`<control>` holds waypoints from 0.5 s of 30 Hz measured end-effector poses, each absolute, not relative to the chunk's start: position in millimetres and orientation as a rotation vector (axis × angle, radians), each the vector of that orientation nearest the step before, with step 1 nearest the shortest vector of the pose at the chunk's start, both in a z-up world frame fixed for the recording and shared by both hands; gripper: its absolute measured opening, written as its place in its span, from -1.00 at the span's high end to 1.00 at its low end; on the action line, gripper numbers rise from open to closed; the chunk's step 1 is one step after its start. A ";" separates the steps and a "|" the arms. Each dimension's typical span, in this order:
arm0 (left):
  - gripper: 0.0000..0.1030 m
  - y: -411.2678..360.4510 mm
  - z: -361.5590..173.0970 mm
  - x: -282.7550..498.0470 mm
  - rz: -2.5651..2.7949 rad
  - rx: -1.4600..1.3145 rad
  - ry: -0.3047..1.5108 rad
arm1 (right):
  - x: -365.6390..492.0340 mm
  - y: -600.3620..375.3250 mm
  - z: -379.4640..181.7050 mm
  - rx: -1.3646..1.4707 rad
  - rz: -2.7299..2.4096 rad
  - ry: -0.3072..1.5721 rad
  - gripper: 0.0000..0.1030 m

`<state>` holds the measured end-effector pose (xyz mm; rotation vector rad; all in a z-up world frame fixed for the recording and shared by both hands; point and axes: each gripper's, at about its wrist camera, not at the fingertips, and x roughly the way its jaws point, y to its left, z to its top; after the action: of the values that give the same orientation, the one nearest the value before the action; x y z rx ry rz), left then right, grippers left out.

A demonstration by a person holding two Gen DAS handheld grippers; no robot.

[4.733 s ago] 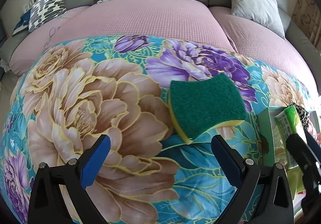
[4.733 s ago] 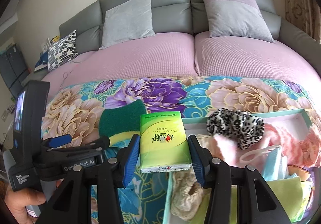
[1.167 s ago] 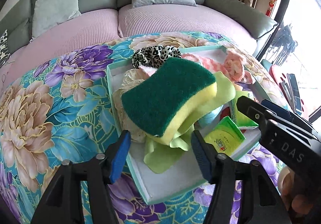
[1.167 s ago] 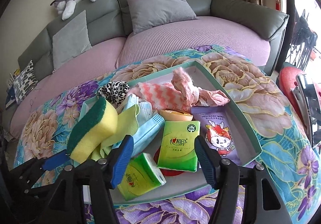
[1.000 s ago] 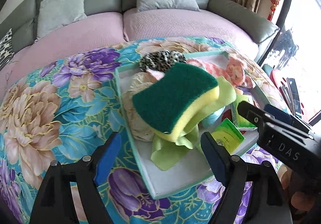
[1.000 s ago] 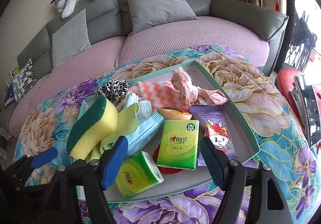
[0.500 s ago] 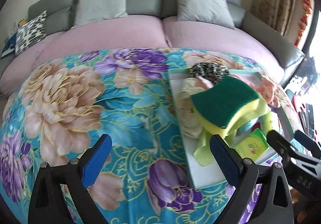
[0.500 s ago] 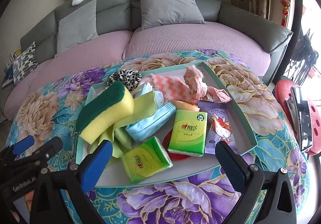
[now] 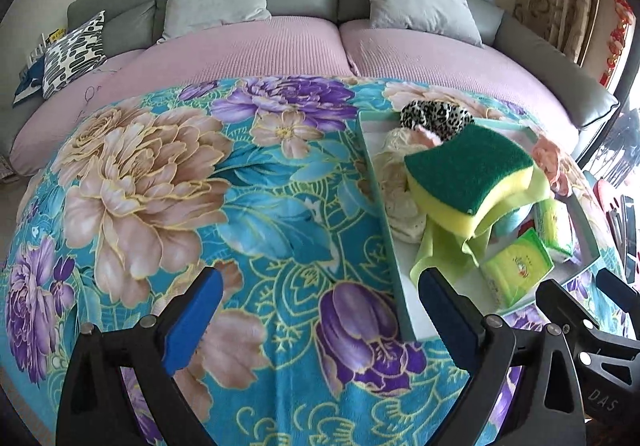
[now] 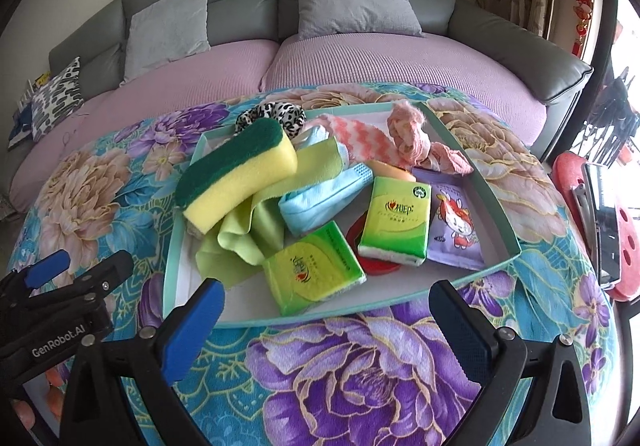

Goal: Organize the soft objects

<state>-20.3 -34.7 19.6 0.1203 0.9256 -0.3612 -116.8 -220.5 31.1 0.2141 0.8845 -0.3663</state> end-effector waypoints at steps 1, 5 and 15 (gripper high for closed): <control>-0.91 -33.0 18.9 -21.6 -0.357 0.119 0.929 | -118.2 -219.3 30.5 0.213 -0.366 0.887 -1.00; -0.91 -26.3 16.4 -26.2 -0.331 0.119 0.936 | -124.3 -214.3 28.8 0.209 -0.362 0.895 -1.00; -0.91 -16.2 15.0 -31.5 -0.252 0.130 0.926 | -125.8 -207.9 26.1 0.196 -0.350 0.906 -1.00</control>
<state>-31.5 -16.2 15.0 0.1303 0.9258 -0.2516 -125.8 -207.9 26.1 0.1955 0.9056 -0.3502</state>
